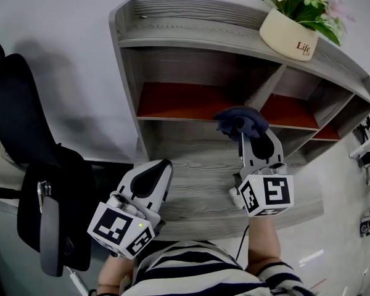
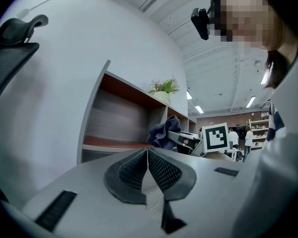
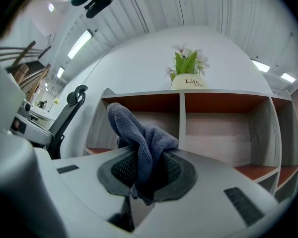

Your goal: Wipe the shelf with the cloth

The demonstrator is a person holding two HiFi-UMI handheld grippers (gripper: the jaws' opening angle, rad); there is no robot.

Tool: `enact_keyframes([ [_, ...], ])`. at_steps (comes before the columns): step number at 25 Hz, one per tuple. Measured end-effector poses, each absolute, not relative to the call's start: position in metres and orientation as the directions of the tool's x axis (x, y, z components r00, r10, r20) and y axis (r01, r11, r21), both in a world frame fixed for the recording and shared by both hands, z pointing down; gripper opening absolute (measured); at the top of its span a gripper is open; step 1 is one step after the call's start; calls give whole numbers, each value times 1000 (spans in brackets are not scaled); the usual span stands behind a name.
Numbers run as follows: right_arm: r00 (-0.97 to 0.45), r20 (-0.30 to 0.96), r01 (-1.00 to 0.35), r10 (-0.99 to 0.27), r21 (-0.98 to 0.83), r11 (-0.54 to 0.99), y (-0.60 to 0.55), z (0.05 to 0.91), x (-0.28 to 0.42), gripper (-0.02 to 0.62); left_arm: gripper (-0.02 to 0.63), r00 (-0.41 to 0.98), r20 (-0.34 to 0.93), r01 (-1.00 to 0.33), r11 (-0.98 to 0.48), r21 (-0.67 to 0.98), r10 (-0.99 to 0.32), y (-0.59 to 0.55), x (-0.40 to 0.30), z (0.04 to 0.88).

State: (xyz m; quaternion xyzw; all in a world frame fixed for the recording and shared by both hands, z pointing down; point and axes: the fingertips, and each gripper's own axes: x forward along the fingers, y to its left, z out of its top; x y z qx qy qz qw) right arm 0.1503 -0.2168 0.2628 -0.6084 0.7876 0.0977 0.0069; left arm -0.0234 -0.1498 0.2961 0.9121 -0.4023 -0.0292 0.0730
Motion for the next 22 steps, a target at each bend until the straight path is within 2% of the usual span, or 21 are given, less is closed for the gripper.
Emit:
enact_keyframes([
  [8,-349,-176,-937,-921,97,336,-210,248,124,75,20,637,-12,-761,-631,152,-771,-148,-39,291],
  [22,-422,-105,-907,-901,56,418,-190,279,100,75,20,622,-17,-770,-615,171,-783,-151,-44,294],
])
